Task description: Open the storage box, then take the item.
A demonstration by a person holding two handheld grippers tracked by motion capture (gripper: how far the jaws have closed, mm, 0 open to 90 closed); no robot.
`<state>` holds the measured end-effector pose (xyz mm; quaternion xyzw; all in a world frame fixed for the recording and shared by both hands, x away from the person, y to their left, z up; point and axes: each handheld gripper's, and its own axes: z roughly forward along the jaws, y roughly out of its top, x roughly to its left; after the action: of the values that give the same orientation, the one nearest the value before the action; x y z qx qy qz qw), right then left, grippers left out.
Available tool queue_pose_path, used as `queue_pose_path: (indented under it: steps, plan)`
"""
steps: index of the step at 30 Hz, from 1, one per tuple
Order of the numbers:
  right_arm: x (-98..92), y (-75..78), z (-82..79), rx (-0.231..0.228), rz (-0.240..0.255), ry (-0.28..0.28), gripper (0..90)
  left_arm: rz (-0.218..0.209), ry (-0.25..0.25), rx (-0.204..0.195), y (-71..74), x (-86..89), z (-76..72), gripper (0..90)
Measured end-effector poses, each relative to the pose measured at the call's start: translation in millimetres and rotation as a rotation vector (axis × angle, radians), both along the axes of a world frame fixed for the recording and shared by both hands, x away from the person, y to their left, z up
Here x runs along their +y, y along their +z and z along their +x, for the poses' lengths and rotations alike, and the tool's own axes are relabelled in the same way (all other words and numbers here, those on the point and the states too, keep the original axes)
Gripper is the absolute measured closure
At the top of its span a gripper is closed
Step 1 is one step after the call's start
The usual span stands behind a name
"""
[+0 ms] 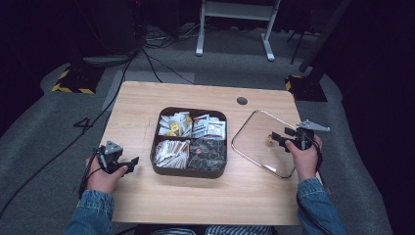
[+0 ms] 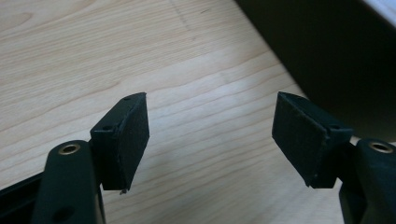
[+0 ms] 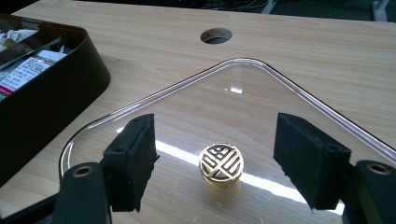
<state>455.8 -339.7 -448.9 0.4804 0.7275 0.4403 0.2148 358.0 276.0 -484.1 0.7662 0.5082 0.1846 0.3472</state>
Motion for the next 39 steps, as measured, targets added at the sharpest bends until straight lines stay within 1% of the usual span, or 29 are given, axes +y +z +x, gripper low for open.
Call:
queue_pose_path:
  steps: [1, 2, 3, 5, 6, 7, 8, 11, 12, 15, 19, 21, 24, 26, 29, 31, 32, 34, 36, 37, 39]
  plan:
    - [-0.6, 1.7, -2.8, -0.004, -0.005, 0.004, 30.7, -0.002, -0.004, -0.001, 2.1, -1.1, -0.7, 28.4]
    - [-1.3, 3.0, -4.8, -0.008, -0.007, 0.008, 30.7, -0.015, -0.005, -0.004, 4.8, -2.5, -1.4, 28.8]
    - [-2.4, 4.7, -7.9, -0.011, -0.007, 0.008, 30.9, -0.016, -0.008, -0.005, 8.8, -3.8, -1.7, 29.7]
    - [-5.6, 7.3, -14.9, -0.021, -0.011, 0.011, 31.3, -0.013, -0.020, -0.042, 18.3, -7.4, -1.2, 33.0]
    - [-6.5, 7.9, -17.9, -0.022, -0.010, 0.012, 31.5, -0.020, -0.031, -0.061, 24.9, -10.2, -1.4, 32.8]
    - [-7.0, 8.7, -21.1, -0.020, -0.010, 0.012, 32.1, -0.023, -0.037, -0.065, 29.3, -12.0, -2.2, 33.4]
    - [-7.3, 8.8, -22.1, -0.025, -0.016, 0.015, 32.4, -0.033, -0.052, -0.084, 37.4, -14.9, -3.5, 34.0]
    - [-4.2, 9.4, -25.7, -0.025, -0.019, 0.028, 32.8, -0.039, -0.069, -0.097, 48.7, -18.6, -4.6, 35.3]
    - [-2.7, 9.2, -26.6, -0.020, -0.023, 0.031, 32.9, -0.046, -0.070, -0.093, 52.2, -20.9, -4.5, 36.4]
    - [3.4, 6.0, -27.5, -0.011, -0.036, 0.048, 33.0, -0.044, -0.063, -0.080, 57.2, -26.1, -2.2, 41.9]
    - [11.1, 3.8, -25.9, -0.005, -0.045, 0.066, 33.0, -0.047, -0.066, -0.068, 58.8, -35.3, 0.7, 44.5]
    - [14.0, 3.7, -25.6, -0.008, -0.050, 0.077, 33.0, -0.048, -0.072, -0.076, 58.0, -39.0, 1.8, 46.3]
    - [16.6, 4.2, -26.7, -0.009, -0.055, 0.090, 33.0, -0.062, -0.086, -0.101, 54.6, -41.6, 2.4, 52.3]
    - [17.4, 4.9, -27.2, -0.008, -0.052, 0.092, 33.0, -0.074, -0.105, -0.100, 51.8, -45.9, 2.3, 55.5]
    - [18.1, 5.7, -26.8, -0.012, -0.051, 0.093, 32.9, -0.044, -0.153, -0.080, 50.3, -57.4, 2.2, 62.3]
    - [19.5, 5.0, -27.2, -0.009, -0.055, 0.099, 33.0, -0.022, -0.177, -0.055, 48.4, -67.4, 3.0, 66.1]
    - [20.0, 4.8, -27.5, -0.009, -0.057, 0.100, 33.0, -0.003, -0.182, -0.041, 46.8, -72.9, 4.2, 66.9]
    - [21.5, 4.9, -28.9, -0.007, -0.056, 0.106, 33.0, 0.032, -0.185, -0.038, 44.8, -78.6, 6.3, 66.5]
    - [22.4, 5.7, -29.4, -0.011, -0.056, 0.111, 33.0, 0.082, -0.190, -0.050, 42.2, -84.7, 8.2, 64.0]
    - [23.0, 6.1, -29.6, -0.012, -0.056, 0.112, 32.9, 0.098, -0.196, -0.047, 40.6, -87.5, 9.5, 62.8]
    - [23.8, 6.3, -29.5, -0.015, -0.060, 0.116, 32.9, 0.102, -0.199, -0.033, 38.0, -90.1, 11.3, 62.9]
